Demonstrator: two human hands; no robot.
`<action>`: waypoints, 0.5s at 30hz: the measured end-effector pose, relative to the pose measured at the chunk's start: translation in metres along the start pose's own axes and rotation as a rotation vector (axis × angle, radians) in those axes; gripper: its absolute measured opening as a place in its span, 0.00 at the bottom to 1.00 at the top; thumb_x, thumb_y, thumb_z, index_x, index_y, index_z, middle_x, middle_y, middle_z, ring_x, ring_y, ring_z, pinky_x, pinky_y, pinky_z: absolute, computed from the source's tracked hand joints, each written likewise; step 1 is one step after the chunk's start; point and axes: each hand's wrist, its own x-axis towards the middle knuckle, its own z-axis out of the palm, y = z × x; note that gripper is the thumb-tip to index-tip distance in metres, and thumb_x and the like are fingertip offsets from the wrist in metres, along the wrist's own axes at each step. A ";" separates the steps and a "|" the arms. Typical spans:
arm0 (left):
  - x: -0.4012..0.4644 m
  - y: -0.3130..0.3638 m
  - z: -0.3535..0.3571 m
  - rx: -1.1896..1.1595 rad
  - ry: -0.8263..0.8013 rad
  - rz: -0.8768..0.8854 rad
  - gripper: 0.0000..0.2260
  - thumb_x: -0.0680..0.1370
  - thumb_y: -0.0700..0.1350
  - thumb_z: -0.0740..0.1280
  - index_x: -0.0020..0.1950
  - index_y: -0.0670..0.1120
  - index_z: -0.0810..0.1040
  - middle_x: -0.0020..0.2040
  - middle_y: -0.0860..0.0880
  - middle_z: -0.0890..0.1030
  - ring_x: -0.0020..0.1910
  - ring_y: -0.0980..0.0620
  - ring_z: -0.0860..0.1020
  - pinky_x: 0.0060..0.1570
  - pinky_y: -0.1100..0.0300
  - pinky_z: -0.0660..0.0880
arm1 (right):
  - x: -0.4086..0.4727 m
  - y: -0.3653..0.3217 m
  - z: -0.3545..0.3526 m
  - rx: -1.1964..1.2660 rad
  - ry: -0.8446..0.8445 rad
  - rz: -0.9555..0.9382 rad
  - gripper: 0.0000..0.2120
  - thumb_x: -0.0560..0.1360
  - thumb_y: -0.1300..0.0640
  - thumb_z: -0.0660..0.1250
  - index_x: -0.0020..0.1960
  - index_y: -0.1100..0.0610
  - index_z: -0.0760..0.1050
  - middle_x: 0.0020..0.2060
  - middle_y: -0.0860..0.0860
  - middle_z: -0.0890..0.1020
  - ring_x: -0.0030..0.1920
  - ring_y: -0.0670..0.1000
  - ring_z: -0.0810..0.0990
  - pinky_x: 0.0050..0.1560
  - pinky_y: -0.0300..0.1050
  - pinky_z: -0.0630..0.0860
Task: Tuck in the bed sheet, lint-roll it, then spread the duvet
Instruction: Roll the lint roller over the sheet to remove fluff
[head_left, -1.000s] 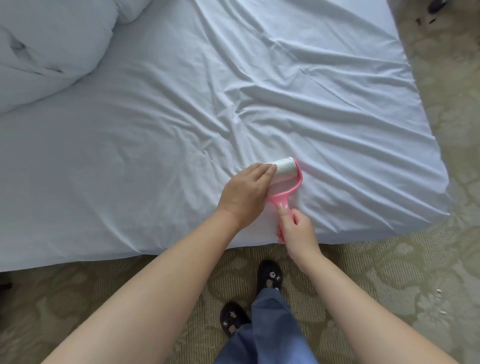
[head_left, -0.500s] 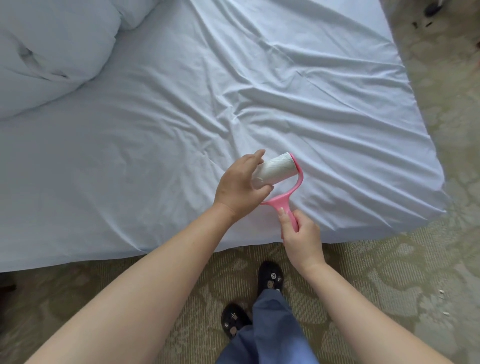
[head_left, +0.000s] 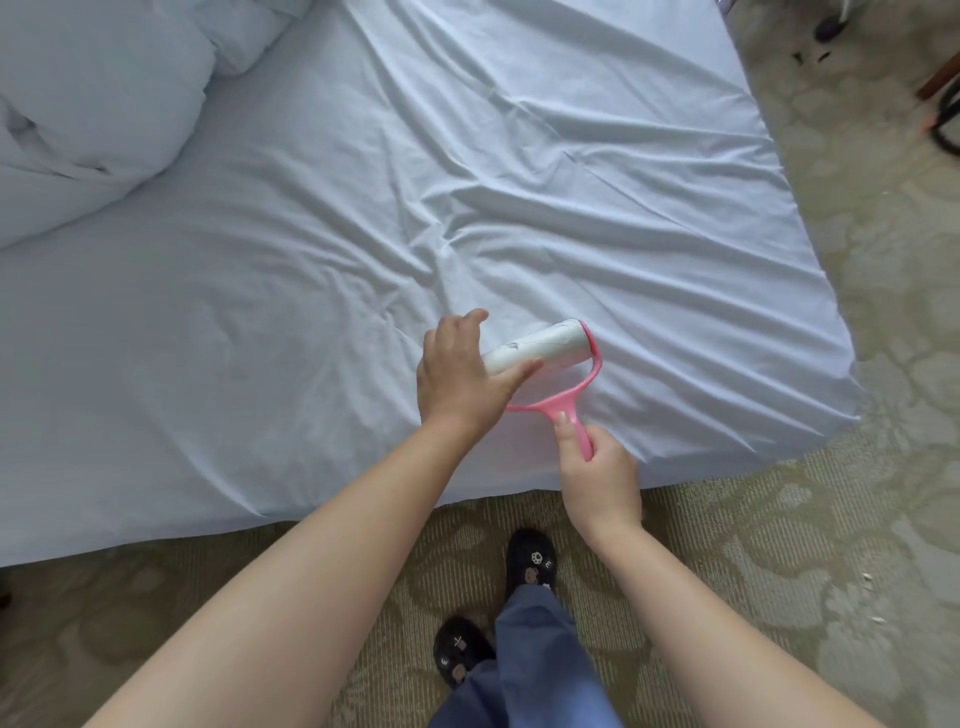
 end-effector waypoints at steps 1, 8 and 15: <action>0.002 -0.001 0.001 0.035 0.007 -0.018 0.34 0.69 0.61 0.72 0.71 0.49 0.67 0.65 0.49 0.70 0.65 0.49 0.65 0.64 0.56 0.65 | 0.003 -0.003 0.000 -0.033 -0.020 0.042 0.22 0.79 0.42 0.57 0.32 0.56 0.66 0.29 0.49 0.72 0.34 0.54 0.69 0.35 0.49 0.64; 0.017 -0.003 0.004 0.173 -0.026 -0.153 0.43 0.65 0.65 0.73 0.74 0.55 0.60 0.68 0.49 0.60 0.68 0.47 0.58 0.66 0.56 0.57 | 0.021 -0.014 0.007 -0.090 -0.177 0.146 0.23 0.79 0.37 0.51 0.37 0.52 0.70 0.35 0.48 0.75 0.39 0.53 0.73 0.39 0.47 0.66; 0.059 0.001 0.003 0.175 0.087 -0.266 0.36 0.70 0.64 0.70 0.73 0.53 0.62 0.68 0.46 0.61 0.67 0.44 0.60 0.63 0.53 0.59 | 0.050 -0.032 0.016 -0.078 -0.203 0.105 0.22 0.80 0.39 0.53 0.32 0.50 0.63 0.32 0.47 0.70 0.38 0.54 0.70 0.39 0.47 0.65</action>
